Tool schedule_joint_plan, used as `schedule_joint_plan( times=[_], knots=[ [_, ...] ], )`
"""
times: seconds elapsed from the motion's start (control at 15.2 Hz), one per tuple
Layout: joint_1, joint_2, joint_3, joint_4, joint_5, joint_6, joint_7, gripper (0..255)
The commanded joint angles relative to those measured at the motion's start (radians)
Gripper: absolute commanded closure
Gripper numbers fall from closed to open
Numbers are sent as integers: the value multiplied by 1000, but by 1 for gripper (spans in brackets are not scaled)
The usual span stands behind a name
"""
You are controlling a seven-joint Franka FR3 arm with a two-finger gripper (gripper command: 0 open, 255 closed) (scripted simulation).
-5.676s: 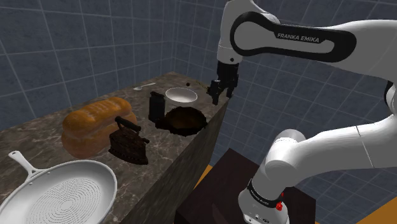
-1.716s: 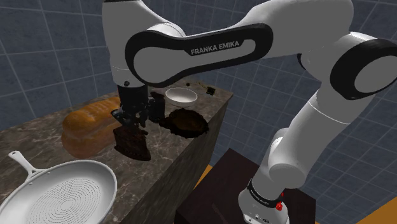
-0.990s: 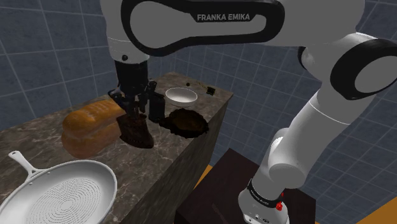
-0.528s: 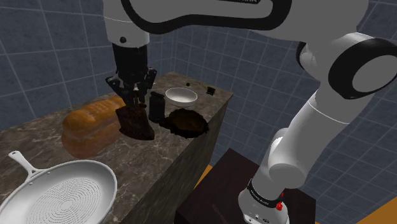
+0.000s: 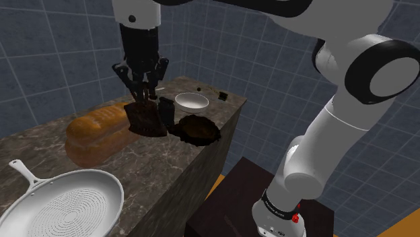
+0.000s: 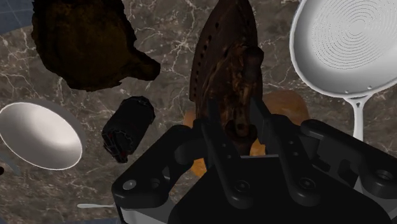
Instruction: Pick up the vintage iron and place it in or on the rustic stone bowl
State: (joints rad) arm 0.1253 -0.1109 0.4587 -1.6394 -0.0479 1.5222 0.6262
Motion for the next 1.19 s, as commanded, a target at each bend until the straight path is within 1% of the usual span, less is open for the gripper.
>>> schedule_joint_plan(
  times=[0.0, 0.26, 0.53, 0.79, 1.12],
  knots=[
    [-16, -47, -26, -37, 16, -1, -44, 255],
    [-47, -150, -98, -119, 41, -10, -151, 255],
    [-72, -233, -172, -179, 45, -26, -255, 255],
    [-97, -298, -246, -220, 35, -45, -356, 255],
    [-128, -353, -338, -246, 8, -69, -478, 255]
  ],
)
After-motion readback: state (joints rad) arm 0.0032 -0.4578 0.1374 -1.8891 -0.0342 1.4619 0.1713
